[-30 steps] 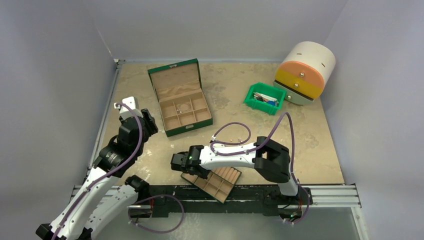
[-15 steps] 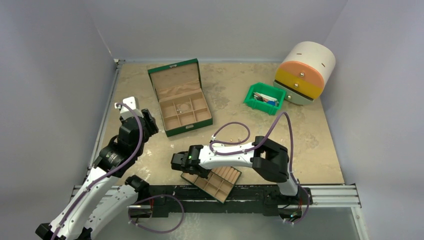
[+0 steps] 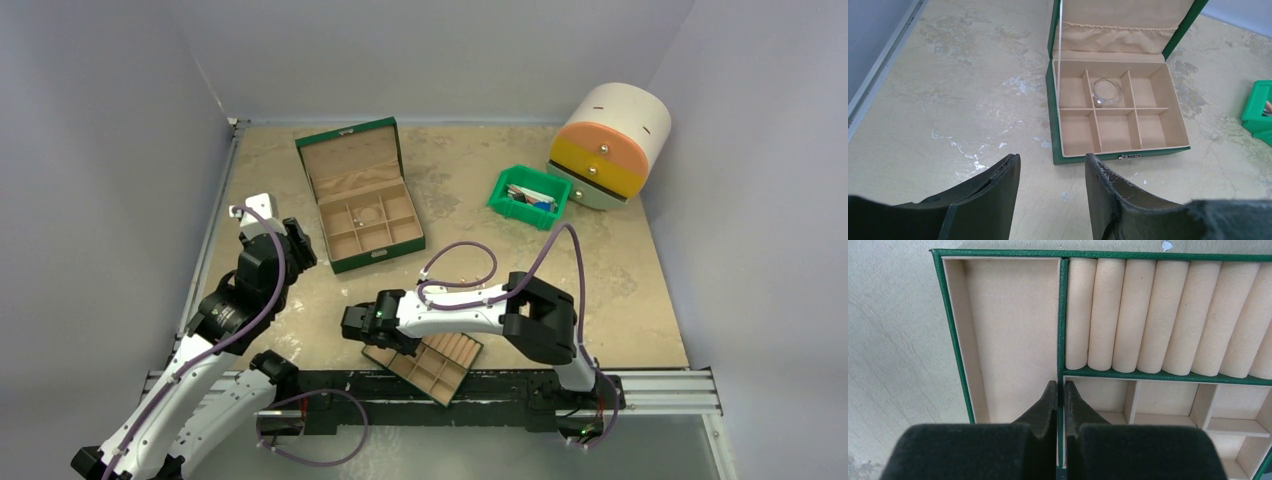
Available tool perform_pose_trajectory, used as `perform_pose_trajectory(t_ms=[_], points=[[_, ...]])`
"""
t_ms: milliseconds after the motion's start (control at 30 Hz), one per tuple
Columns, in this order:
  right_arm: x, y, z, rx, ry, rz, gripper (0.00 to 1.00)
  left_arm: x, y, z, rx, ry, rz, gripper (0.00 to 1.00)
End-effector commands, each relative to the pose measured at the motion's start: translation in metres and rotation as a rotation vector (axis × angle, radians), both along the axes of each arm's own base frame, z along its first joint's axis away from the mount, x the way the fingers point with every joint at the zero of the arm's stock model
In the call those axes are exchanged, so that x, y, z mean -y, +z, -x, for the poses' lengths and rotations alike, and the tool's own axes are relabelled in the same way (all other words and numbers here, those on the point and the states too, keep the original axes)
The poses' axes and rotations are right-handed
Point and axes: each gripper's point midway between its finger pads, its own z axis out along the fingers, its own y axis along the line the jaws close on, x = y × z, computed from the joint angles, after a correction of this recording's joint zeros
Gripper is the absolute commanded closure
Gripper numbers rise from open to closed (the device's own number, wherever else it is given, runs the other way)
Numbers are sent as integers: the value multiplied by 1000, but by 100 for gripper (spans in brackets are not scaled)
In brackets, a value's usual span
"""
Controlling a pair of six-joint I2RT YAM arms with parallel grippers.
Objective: Organize the mixed jewelry
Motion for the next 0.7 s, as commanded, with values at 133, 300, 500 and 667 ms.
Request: perform_pose_trajectory(t_ms=[133,300,500,667], points=[[-3,47,-20,107,74,-37,100,-1,24,-3,71,32,50,50],[-2,73,-33,184,139,-27,100,-7,25,-3,75,63,46,50],[0,107,-60,268,226,5,100,-20,26,-2,81,140,33,50],[-2,133,-91,325,327,-2,100,-30,24,-4,73,187,26,50]])
